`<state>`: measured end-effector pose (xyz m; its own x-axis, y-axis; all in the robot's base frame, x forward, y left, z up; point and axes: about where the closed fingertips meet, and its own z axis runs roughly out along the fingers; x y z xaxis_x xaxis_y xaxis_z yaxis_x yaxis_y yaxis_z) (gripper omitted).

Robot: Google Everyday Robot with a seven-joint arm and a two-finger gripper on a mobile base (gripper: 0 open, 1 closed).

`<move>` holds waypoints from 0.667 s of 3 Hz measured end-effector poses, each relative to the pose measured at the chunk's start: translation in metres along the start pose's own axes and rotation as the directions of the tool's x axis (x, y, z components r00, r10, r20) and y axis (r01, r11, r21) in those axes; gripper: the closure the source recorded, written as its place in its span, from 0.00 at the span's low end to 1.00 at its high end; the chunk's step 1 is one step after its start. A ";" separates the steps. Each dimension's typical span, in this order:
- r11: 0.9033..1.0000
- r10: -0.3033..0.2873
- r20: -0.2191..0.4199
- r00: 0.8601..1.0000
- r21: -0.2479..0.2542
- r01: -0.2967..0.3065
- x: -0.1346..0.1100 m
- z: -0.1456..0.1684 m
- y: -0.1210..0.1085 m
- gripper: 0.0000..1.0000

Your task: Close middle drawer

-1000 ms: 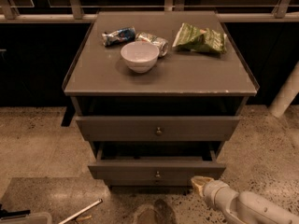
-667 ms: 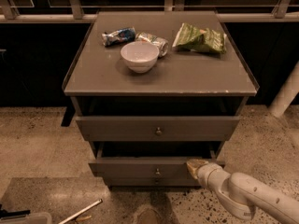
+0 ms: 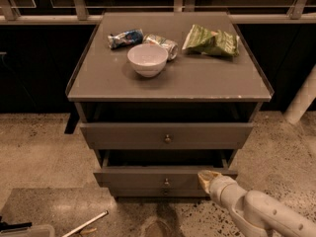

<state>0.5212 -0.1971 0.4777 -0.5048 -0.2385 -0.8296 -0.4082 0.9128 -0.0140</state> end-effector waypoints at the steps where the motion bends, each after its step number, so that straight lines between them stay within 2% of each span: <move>1: 0.999 0.008 0.040 0.999 0.044 -0.010 -0.004 -0.028 0.009 1.00; 2: 0.999 0.013 0.044 0.999 0.047 -0.015 -0.005 -0.028 0.006 1.00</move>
Offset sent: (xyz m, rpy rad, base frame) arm -0.0151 -0.0001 0.0115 -0.0015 -0.0322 -0.0310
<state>0.4995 -0.1996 0.4977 -0.4759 -0.2115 -0.8537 -0.3642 0.9309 -0.0277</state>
